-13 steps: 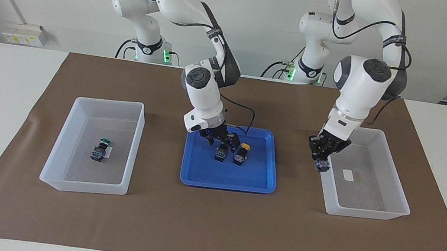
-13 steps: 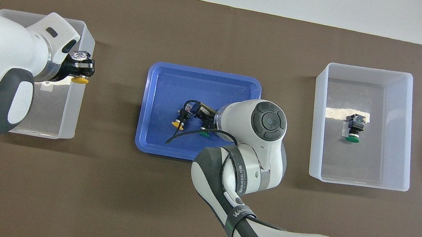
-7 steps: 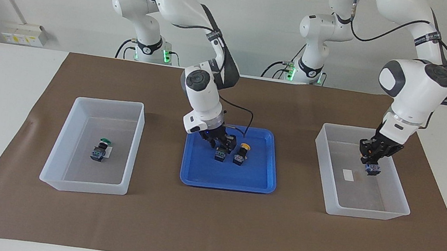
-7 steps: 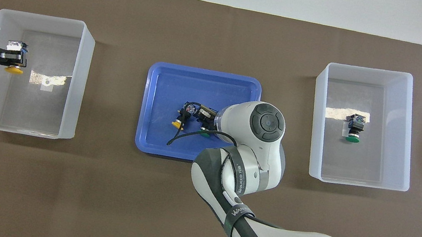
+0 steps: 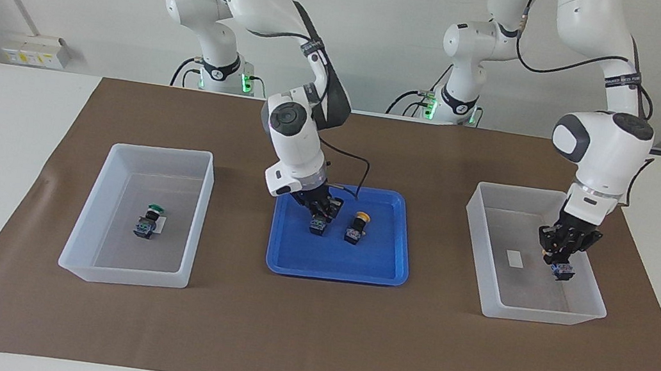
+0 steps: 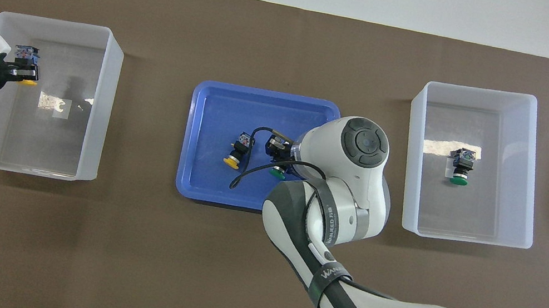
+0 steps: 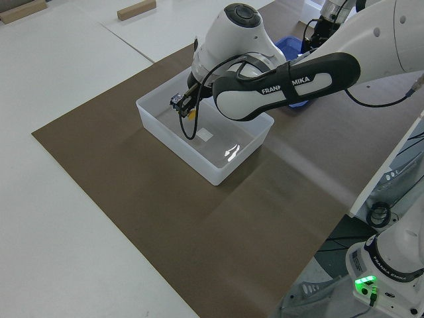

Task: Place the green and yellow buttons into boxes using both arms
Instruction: 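Carry the green button into the box while the left gripper releases yellow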

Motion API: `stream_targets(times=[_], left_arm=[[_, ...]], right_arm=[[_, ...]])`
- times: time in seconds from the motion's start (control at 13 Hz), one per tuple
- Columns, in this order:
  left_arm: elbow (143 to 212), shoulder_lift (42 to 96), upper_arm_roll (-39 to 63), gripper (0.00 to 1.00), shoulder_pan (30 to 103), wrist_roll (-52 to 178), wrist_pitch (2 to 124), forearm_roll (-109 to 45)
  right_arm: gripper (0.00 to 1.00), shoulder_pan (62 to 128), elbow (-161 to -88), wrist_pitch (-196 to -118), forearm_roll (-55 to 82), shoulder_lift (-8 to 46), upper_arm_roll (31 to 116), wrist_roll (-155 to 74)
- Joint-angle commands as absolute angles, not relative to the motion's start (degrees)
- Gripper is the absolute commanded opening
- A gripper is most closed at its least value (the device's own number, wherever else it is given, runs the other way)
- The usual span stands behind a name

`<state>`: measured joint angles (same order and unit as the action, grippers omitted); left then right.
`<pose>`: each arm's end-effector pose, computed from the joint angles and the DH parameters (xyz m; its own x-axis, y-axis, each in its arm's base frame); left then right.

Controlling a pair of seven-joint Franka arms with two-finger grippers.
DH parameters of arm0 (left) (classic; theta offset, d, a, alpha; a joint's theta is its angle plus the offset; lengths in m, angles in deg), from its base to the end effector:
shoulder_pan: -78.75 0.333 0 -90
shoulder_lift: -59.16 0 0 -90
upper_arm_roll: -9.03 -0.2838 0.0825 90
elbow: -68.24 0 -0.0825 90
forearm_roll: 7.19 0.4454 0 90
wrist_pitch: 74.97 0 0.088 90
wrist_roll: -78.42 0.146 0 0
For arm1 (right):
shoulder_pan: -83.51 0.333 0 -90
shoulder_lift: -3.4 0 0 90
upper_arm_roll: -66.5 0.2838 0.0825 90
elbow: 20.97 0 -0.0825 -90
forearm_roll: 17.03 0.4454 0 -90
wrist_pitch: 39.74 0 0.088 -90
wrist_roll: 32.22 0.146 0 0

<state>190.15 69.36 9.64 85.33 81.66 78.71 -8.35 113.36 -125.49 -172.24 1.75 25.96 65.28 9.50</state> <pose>0.6491 0.0681 0.2568 0.9280 0.0593 0.3678 0.0653 -0.9979 -0.0039 0.6008 0.3459 0.2256 0.9054 -0.4085 -0.1153 -0.4244 -0.8755 -0.2309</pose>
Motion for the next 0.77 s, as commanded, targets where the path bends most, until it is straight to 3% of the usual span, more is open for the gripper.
stream_targets(times=[0.0, 0.31, 0.54, 0.61, 0.69], left_arm=[[190.32, 72.43, 10.26, 0.0, 86.13, 82.81, 84.37, -7.54], [190.94, 75.07, 10.17, 0.01, 86.4, 88.79, 87.63, -7.54], [190.5, 74.9, 10.17, 0.91, 86.31, 88.7, 85.35, -7.54], [190.24, 74.72, 10.17, 1.0, 86.22, 88.7, 85.08, -7.54], [190.24, 74.37, 10.17, 1.0, 86.22, 88.7, 85.08, -7.54]], right_arm=[[0.0, 107.26, -124.33, -163.08, 0.9, 19.24, 65.71, 4.81], [0.0, 96.63, -124.42, -157.43, -6.54, 13.78, 65.71, -9.41], [0.0, 89.86, -127.31, -158.3, -7.97, 13.07, 65.71, -24.35], [0.0, 87.75, -128.71, -159.0, -7.97, 12.98, 65.8, -28.66], [0.0, 85.9, -130.55, -160.48, -7.97, 12.98, 65.71, -32.97]])
